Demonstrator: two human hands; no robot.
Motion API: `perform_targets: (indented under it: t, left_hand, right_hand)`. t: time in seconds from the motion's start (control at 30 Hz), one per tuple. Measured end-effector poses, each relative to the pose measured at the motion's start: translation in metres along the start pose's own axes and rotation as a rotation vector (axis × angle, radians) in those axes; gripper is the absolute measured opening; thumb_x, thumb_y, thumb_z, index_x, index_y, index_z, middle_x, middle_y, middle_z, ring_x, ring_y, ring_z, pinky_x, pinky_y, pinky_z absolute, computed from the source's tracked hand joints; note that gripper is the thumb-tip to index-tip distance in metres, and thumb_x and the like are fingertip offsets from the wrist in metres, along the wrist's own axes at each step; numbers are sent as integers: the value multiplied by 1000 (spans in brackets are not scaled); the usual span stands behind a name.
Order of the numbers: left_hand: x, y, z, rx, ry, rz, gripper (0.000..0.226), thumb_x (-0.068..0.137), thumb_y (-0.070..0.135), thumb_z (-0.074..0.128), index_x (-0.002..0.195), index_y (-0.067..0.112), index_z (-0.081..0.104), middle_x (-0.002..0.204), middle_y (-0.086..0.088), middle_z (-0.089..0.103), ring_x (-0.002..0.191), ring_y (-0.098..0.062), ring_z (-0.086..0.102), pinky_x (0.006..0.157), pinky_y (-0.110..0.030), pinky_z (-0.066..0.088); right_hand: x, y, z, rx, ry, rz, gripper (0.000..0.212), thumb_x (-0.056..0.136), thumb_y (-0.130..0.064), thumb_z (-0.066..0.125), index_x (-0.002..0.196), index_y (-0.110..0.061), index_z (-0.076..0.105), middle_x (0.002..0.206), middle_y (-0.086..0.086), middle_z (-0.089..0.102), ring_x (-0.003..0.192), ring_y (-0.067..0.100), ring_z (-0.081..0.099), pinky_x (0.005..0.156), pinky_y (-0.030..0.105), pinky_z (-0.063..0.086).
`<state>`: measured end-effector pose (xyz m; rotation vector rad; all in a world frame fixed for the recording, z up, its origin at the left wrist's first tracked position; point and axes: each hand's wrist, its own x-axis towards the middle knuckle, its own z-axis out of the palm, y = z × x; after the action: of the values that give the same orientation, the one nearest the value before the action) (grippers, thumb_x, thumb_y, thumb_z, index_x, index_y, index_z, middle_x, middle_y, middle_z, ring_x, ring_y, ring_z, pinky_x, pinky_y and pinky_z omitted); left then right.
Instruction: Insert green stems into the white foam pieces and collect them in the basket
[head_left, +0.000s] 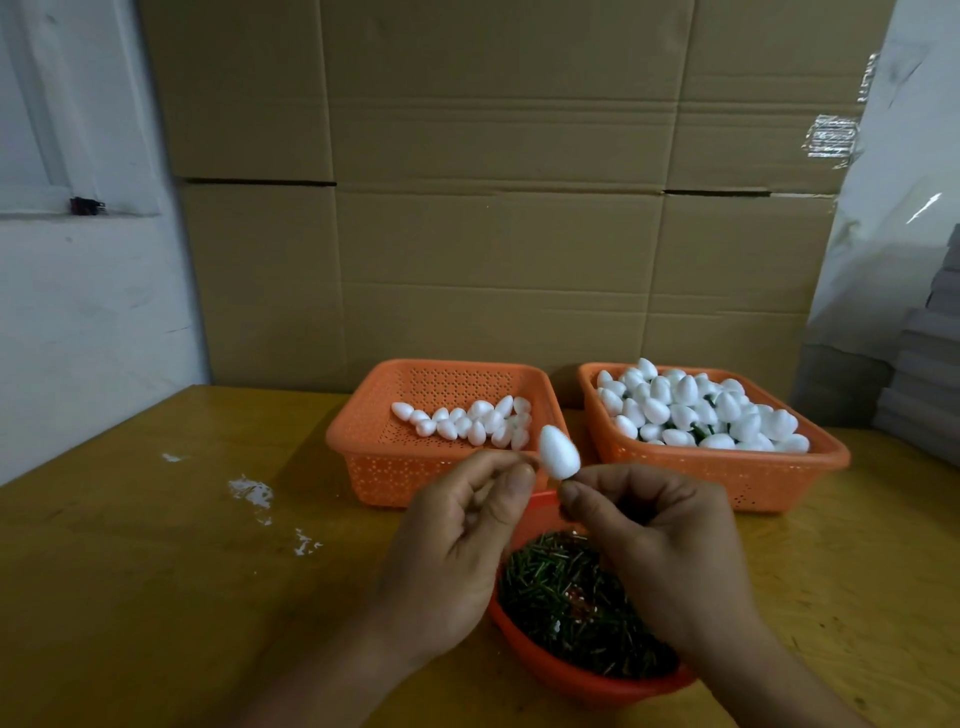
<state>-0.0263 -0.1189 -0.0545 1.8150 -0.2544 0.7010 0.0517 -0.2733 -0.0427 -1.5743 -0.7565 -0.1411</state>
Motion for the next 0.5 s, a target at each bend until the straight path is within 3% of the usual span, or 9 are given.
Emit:
perform_targets:
  t: [0.07,0.17,0.3,0.4,0.5]
  left_hand:
    - [-1,0,1,52,39,5,41,93,63,41,99,31,67,59,-7,44,53,-15,41,48,-33,32]
    - [-2,-2,4,93,79,22,47,93,62,40,89,22,65,57,-5,46,53,-16,43,50,-39,35]
    - [-5,-6,6,135,50,45,57,95,61,39,90,11,65,57,-3,45,51,-24,43,50,-40,35]
    - [-6,-6,5,225,35,88,59,97,61,34,88,11,65,56,6,46,49,-13,43,46,-26,33]
    - [-5,-6,3,285,34,128,59,100,59,32,88,11,65,57,12,47,50,-6,46,50,-15,31]
  right_hand:
    - [15,4,-12,-70,67,28,10,83,-15,77,75,-21,77,64,-4,73,47,-2,58,45,10,42]
    - [46,20,-35,-246,193,50,12,85,-19,77,77,-29,76,65,-12,73,53,-3,62,47,16,46]
    - [89,46,-66,-468,335,99,9,89,-14,72,82,-15,79,65,-7,71,49,-1,61,47,24,37]
    - [117,60,-83,-609,407,157,16,87,-7,65,77,0,75,66,17,70,62,30,67,55,40,50]
    - [136,66,-88,-717,380,209,18,85,-6,62,75,2,74,65,20,68,57,29,61,57,36,51]
